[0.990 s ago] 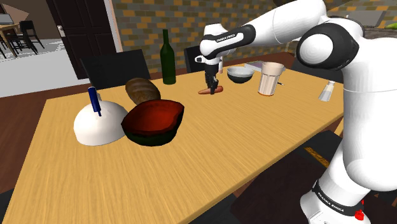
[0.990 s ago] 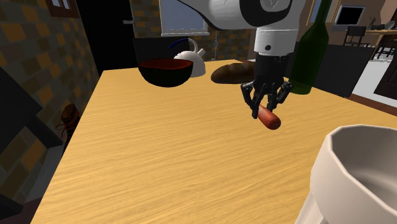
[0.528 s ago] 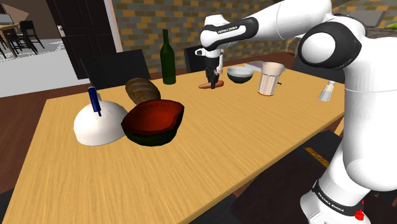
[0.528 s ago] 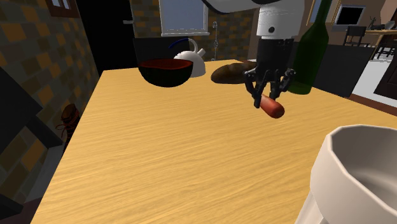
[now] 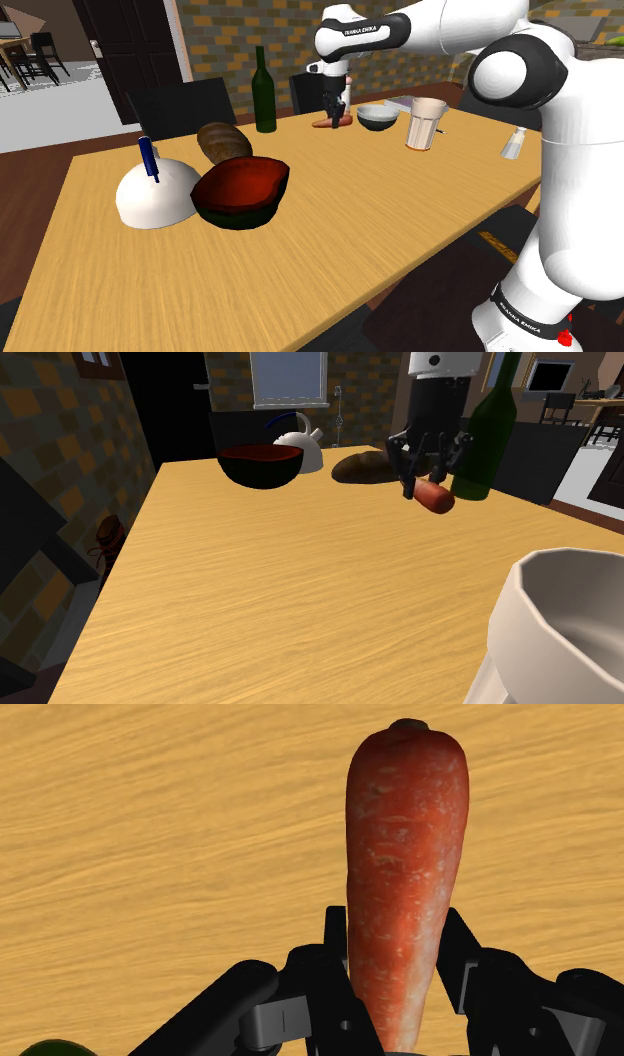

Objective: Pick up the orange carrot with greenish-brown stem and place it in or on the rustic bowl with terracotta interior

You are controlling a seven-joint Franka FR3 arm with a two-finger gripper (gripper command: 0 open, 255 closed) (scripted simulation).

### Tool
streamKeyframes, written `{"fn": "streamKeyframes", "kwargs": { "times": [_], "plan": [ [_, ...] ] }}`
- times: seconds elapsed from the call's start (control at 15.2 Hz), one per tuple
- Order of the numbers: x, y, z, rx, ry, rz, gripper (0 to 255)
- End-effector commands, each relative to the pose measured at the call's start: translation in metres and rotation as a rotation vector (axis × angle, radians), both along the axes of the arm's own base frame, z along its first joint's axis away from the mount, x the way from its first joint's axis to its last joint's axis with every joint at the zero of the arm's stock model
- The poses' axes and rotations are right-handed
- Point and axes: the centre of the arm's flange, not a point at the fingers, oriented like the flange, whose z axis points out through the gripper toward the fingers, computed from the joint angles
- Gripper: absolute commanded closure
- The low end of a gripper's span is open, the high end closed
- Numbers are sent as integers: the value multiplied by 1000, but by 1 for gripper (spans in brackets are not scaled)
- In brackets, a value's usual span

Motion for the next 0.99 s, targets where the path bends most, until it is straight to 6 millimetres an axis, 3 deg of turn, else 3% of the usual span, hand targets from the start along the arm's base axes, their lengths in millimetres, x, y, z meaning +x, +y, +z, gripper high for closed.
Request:
{"fn": "streamKeyframes", "kwargs": {
  "times": [0.0, 0.92],
  "plan": [
    [0, 0, 10, 0, 0, 0, 255],
    [0, 0, 84, 0, 0, 0, 255]
  ]
}}
